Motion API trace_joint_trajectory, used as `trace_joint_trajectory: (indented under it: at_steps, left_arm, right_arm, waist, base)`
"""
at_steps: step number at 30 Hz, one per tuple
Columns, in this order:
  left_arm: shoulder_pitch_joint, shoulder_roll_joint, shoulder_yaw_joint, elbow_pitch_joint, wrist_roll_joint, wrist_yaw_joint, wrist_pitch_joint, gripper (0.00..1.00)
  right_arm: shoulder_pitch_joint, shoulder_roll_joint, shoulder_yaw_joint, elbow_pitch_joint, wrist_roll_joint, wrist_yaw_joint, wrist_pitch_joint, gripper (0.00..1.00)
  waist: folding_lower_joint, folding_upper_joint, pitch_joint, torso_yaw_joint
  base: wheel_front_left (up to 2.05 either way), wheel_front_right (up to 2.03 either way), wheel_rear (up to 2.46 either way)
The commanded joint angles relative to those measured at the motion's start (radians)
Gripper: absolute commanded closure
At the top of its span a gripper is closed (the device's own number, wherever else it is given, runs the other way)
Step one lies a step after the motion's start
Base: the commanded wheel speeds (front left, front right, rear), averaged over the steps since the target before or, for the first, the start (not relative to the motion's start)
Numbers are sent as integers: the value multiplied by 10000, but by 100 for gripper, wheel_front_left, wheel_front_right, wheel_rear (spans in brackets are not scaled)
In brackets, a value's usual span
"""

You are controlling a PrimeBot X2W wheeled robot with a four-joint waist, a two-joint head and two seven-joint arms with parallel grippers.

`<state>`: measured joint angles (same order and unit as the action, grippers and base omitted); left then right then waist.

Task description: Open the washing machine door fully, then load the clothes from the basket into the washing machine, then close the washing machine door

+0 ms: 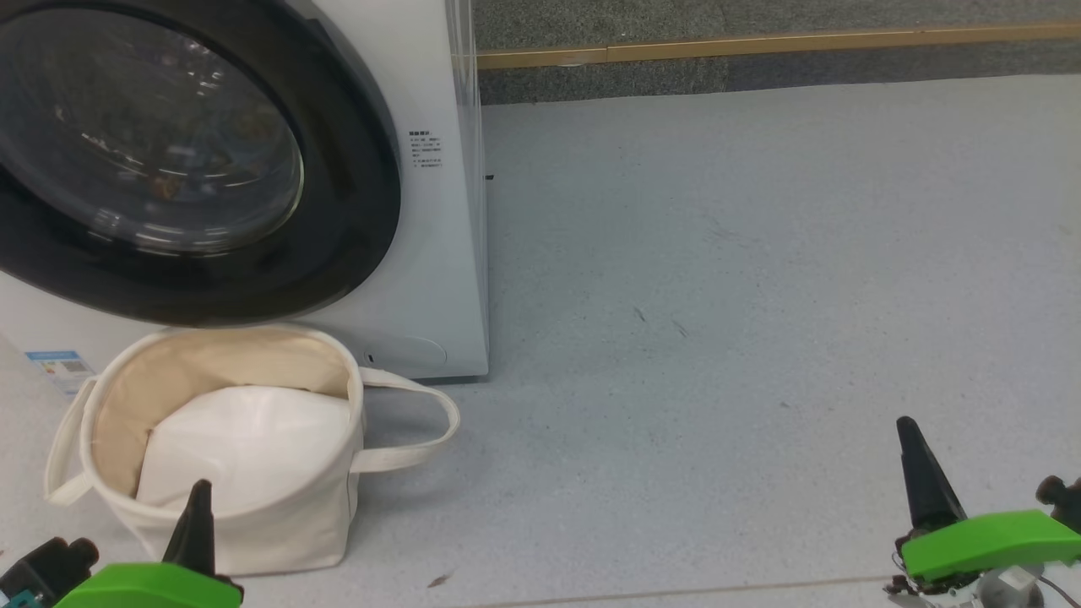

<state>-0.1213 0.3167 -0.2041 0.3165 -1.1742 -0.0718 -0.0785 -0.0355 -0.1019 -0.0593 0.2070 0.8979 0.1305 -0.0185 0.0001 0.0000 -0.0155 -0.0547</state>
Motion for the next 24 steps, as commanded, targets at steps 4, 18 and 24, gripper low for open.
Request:
trace_joint_trajectory:
  at_steps: [4,18,24]
  left_arm:
    - [-200,0,565,-359,-350,-114,161,100]
    - [-124,-588,1139,-439,-1262,-221,544,100]
    - [-91,-841,1386,-473,-1653,-267,710,100]
  right_arm:
    - [-544,-3,-38,-258,576,2,99,100]
    - [-585,114,-155,-115,2045,2,375,100]
    - [-602,165,-205,-53,2676,2,494,100]
  waist:
    - [0,0,12,34]
    - [0,0,51,150]
    - [0,0,68,199]
  base:
    - [0,0,0]
    - [0,0,0]
    - [0,0,0]
